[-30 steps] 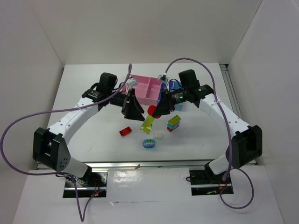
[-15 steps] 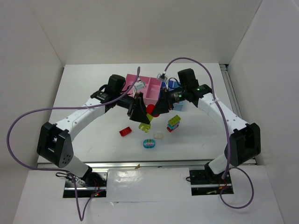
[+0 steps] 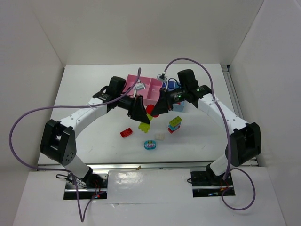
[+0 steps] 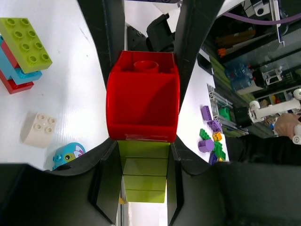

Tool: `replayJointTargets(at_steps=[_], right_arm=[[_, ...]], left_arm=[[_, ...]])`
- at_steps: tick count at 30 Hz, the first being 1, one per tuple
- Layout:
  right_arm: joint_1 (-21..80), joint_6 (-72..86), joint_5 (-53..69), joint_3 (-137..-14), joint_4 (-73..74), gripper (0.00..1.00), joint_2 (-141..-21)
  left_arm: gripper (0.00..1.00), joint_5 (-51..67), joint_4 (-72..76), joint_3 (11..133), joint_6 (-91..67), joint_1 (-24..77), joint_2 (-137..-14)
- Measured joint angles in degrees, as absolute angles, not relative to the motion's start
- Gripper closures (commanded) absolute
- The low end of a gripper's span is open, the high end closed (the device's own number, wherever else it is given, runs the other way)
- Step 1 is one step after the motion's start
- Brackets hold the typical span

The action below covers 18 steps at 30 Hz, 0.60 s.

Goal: Sort the legos into containers by color

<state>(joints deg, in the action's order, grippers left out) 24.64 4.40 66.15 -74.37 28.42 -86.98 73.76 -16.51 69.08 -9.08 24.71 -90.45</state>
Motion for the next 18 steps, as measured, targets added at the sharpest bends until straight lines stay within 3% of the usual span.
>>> replayJointTargets(at_steps=[11,18], right_arm=[[19.38,9.98,58.81,-74.22,23.14,0.92,-86.26],[18.72,17.26,42.06,-74.19,19.57,0.92,-86.19]], left_arm=[[1.00,75.35,-18.20,69.23,-8.97,18.59,-90.80],[1.00,72.64,-21.21,74.32,-10.48,17.10,-94.63]])
